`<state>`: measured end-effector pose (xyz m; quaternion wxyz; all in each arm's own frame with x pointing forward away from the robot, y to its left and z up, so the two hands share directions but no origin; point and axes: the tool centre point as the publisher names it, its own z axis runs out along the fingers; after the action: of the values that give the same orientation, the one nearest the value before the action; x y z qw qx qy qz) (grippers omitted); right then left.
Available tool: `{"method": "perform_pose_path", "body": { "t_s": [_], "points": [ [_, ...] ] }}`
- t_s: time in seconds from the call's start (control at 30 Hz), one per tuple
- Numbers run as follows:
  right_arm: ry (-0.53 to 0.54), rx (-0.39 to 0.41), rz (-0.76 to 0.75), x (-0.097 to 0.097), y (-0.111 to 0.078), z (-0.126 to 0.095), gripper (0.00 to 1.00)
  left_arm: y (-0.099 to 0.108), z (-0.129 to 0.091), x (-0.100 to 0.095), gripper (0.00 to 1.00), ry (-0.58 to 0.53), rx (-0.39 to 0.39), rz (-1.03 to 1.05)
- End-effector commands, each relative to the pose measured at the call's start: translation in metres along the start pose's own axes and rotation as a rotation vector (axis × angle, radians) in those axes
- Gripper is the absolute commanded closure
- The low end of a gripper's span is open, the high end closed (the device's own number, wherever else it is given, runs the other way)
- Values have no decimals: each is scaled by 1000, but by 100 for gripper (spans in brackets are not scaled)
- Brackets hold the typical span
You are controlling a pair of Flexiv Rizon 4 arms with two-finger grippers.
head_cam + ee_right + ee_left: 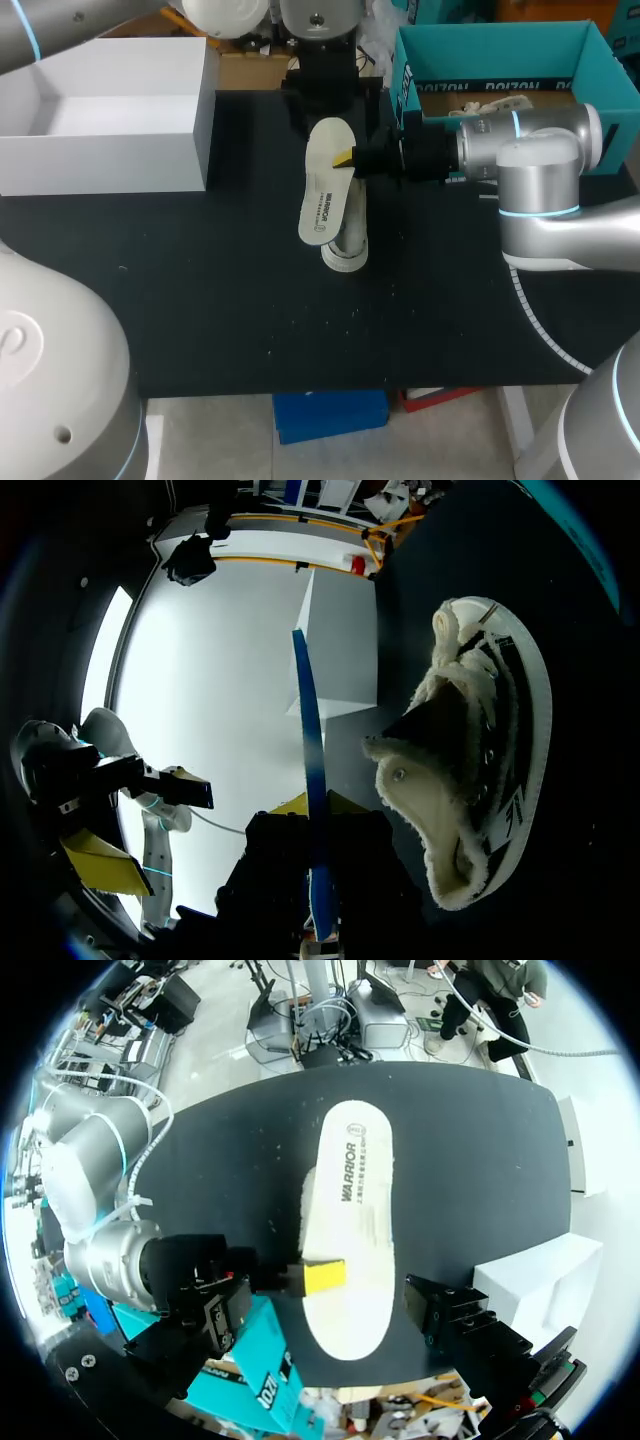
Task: Take the shoe out of the shoebox, open the shoe tongue, remove and reinsert the insole, then place the shoe into the shoebox
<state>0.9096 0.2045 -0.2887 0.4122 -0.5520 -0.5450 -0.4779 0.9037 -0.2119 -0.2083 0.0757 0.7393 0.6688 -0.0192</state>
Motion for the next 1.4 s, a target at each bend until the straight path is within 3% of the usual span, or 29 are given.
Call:
{"method": "perform_pose_path", "body": {
  "t_s": [0.03,0.57,0.63,0.83,0.97,1.07,1.4],
  "points": [
    [0,0,0,0,0,1,100,-28,-4,3,0,-9,-77,1],
    [0,0,0,0,0,1,100,-87,-2,8,0,-62,-94,-17],
    [0,0,0,0,0,1,100,-90,0,12,0,-131,-94,-26],
    [0,0,0,0,0,1,100,-95,-4,28,0,-547,-136,-56],
    [0,0,0,0,0,1,100,-95,-8,41,0,-893,-129,-85],
    [0,0,0,0,0,1,100,-91,-6,61,0,-1258,-49,-147],
    [0,0,0,0,0,1,100,-91,-6,61,0,-1258,-49,-147]
  ]
}}
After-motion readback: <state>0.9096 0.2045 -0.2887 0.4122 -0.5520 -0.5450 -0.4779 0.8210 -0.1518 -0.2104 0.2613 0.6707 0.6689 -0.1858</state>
